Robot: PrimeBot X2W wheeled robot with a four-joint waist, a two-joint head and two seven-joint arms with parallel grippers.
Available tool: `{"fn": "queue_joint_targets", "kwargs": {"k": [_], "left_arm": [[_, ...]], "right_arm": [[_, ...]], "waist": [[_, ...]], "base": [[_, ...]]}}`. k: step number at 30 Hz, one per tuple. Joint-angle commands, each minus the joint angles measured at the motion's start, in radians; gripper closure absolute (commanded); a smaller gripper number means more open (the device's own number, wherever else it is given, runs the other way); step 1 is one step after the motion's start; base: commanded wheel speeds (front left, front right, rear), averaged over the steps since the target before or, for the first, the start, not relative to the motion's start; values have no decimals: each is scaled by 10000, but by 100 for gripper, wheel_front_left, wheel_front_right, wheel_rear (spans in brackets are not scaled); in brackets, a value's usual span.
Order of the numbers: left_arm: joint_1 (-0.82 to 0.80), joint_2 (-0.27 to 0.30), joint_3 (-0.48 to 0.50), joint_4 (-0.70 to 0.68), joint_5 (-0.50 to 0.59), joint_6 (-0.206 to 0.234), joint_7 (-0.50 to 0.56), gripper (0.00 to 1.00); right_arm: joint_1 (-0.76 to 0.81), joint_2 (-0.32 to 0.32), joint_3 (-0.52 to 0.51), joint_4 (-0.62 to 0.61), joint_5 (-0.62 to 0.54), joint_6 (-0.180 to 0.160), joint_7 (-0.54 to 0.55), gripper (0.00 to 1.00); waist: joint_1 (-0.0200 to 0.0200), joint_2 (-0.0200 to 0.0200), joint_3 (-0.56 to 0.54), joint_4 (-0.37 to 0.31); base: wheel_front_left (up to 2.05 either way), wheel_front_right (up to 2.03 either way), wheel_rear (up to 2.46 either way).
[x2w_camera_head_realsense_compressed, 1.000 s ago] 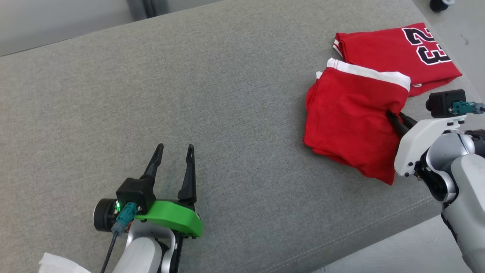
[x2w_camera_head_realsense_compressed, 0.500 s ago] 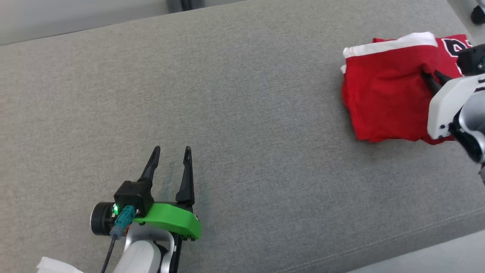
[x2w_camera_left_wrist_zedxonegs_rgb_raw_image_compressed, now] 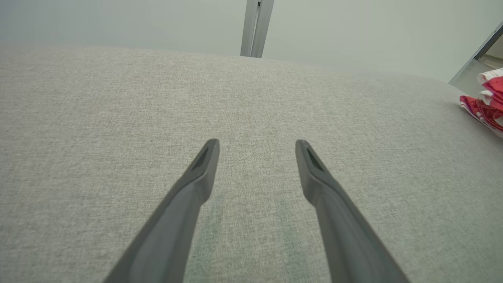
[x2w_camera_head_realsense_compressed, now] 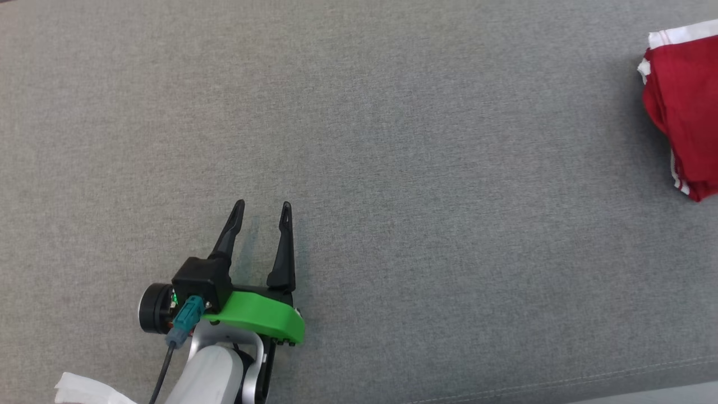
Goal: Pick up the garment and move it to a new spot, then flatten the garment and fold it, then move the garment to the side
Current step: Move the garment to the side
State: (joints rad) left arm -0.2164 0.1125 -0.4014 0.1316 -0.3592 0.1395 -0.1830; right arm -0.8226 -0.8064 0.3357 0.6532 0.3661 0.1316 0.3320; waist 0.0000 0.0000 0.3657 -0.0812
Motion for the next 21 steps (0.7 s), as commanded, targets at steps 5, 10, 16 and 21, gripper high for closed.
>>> {"fn": "queue_joint_targets", "kwargs": {"k": [5,10,16,21], "left_arm": [[-255,155,-13,-103,106,32,6,0],[-278,239,7,-158,122,96,39,0],[-275,284,-28,-179,113,134,75,0],[-288,298,-66,-160,77,152,89,0]], "right_arm": [[-395,41,-115,1006,-330,-20,-612,100],[-668,341,-555,1959,-685,-20,-886,100],[-818,806,-1499,2656,-1718,-22,-1417,0],[-847,1149,-2172,2878,-2478,-22,-1914,0]], "waist": [[0,0,628,420],[0,0,776,398],[0,0,775,246],[0,0,614,76]], "base": [[0,0,0],[0,0,0],[0,0,0],[0,0,0]]}}
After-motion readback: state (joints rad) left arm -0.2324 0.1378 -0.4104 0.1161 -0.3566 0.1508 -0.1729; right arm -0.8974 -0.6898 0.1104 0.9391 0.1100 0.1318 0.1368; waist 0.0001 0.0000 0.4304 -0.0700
